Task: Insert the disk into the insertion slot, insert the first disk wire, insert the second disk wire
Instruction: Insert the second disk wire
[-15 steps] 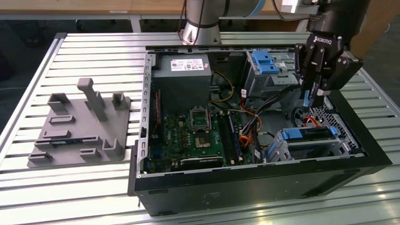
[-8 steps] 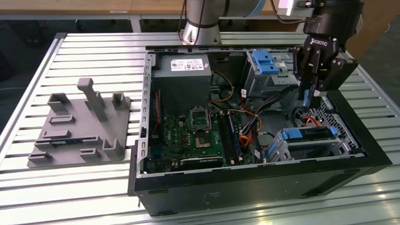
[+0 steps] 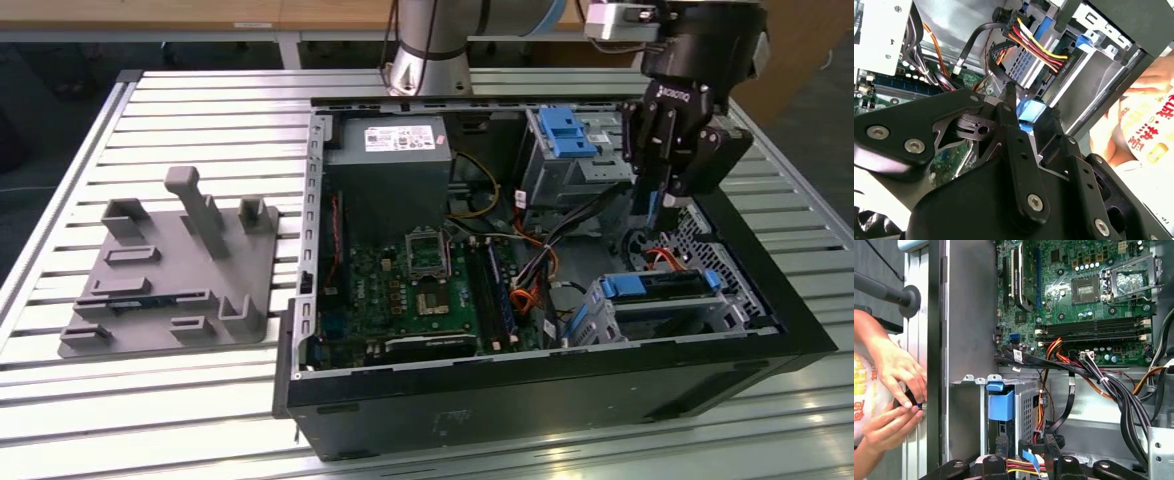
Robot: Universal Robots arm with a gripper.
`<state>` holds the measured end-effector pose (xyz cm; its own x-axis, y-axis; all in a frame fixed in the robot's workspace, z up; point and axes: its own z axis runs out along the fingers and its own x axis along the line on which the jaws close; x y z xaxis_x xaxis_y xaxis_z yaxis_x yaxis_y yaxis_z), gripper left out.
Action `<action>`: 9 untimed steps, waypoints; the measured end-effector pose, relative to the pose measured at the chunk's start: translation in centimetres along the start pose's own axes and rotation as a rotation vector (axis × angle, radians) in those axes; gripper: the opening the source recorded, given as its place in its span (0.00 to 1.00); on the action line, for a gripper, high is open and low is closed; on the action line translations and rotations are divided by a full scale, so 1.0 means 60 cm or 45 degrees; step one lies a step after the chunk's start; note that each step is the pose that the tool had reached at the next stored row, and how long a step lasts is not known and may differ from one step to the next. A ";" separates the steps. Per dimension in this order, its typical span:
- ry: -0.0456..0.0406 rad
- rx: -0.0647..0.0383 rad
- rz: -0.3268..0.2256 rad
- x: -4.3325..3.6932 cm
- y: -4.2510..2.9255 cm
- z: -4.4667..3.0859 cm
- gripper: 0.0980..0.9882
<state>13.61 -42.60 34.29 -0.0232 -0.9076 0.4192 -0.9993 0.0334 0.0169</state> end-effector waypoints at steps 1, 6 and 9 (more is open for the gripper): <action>0.002 0.009 0.003 -0.001 0.001 0.000 0.36; 0.015 0.013 0.004 -0.003 0.004 0.002 0.36; 0.033 0.008 0.002 -0.004 0.004 0.003 0.36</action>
<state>13.39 -42.43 34.03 -0.0243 -0.8965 0.4423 -0.9994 0.0321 0.0103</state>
